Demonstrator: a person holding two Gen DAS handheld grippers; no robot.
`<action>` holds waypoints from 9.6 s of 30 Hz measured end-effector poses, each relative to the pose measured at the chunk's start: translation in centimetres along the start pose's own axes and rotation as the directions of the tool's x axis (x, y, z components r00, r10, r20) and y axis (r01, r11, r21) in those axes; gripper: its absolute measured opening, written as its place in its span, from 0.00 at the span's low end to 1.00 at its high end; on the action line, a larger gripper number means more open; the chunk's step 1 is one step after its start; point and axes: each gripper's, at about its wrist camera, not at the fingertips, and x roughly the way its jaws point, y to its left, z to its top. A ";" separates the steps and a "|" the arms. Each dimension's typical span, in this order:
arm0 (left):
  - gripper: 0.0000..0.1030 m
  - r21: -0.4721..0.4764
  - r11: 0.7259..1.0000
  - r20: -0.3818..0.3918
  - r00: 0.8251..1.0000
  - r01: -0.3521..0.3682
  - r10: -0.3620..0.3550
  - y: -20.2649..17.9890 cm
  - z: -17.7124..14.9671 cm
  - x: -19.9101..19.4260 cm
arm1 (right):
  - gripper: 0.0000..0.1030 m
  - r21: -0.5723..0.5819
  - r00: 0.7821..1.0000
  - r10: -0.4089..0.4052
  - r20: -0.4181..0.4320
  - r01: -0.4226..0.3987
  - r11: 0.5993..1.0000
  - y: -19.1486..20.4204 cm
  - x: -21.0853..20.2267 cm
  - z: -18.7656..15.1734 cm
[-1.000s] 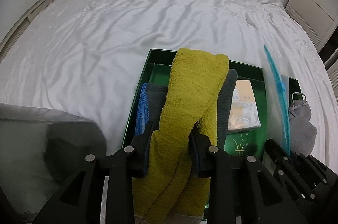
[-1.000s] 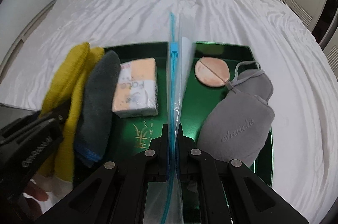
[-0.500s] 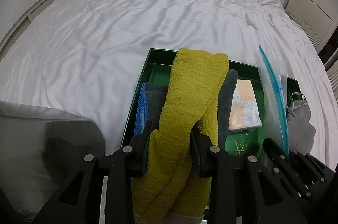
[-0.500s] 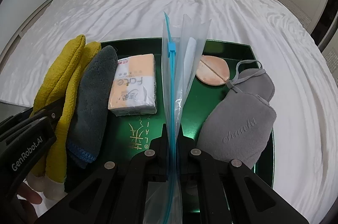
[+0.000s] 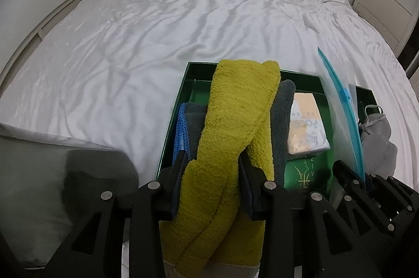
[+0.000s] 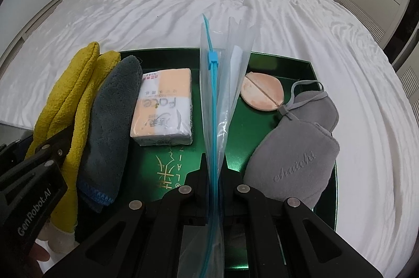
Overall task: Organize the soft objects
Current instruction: 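Lower the yellow towel into the tray with the left tool while the right tool lowers the bag, then open the left tool to release the yellow towel onto the tray, then open the right tool to release the zip bag into the tray, then move the left tool to the white mesh cloth while the right tool approaches the black hair tie, then grasp the white mesh cloth with the left tool while the right tool grasps the hair tie, then carry the white cloth with the left tool while the right tool carries the hair tie to the tray, then lower the white cloth with the left tool while the right tool lowers the hair tie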
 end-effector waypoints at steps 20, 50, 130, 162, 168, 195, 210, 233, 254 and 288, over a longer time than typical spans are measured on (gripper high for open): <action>0.35 0.027 0.999 0.023 1.000 -0.018 0.017 -0.2 -0.5 -0.1 | 0.07 -0.043 1.000 -0.017 -0.012 0.017 0.999 1.1 0.2 -0.2; 0.60 0.016 1.000 0.069 0.998 -0.012 0.011 0.8 0.0 -2.1 | 0.38 0.009 1.000 0.013 0.020 -0.013 1.000 0.0 -1.7 -0.9; 0.95 0.128 0.991 -0.175 0.984 0.040 -0.017 44.0 -33.9 -14.3 | 0.67 -0.297 0.982 0.186 -0.045 -0.191 0.936 35.1 -24.7 -26.5; 0.66 0.063 0.998 -0.247 0.969 0.011 0.005 45.1 -33.6 -8.8 | 0.14 -0.329 0.960 0.250 -0.130 -0.279 0.902 40.5 -13.8 -24.0; 0.40 0.068 0.998 -0.235 0.972 0.014 0.003 44.3 -33.1 -9.2 | 0.07 -0.330 0.957 0.260 -0.130 -0.289 0.899 40.1 -14.6 -24.2; 0.08 0.139 0.988 -0.120 0.991 0.071 -0.055 35.1 -23.9 -15.7 | 0.04 -0.175 0.922 0.382 -0.062 -0.387 0.905 30.4 -22.1 -24.5; 0.09 0.307 0.899 -0.043 0.948 0.314 -0.316 13.5 -17.1 -18.6 | 0.04 -0.065 0.977 0.206 0.049 -0.203 0.977 11.7 -25.1 -18.9; 0.09 0.261 0.930 0.008 0.963 0.257 -0.269 -5.2 -3.1 -4.8 | 0.04 0.037 0.987 0.081 0.139 -0.087 0.996 -3.7 -13.0 -6.2; 0.10 0.303 0.938 -0.008 0.984 0.171 -0.177 -7.2 -3.6 -1.5 | 0.05 0.014 0.993 0.060 0.105 -0.062 0.998 -4.3 -7.8 -3.9; 0.16 0.314 0.936 0.019 0.984 0.161 -0.175 -6.9 -3.0 -1.5 | 0.05 -0.019 0.994 0.040 0.097 -0.038 0.999 -4.0 -7.3 -3.7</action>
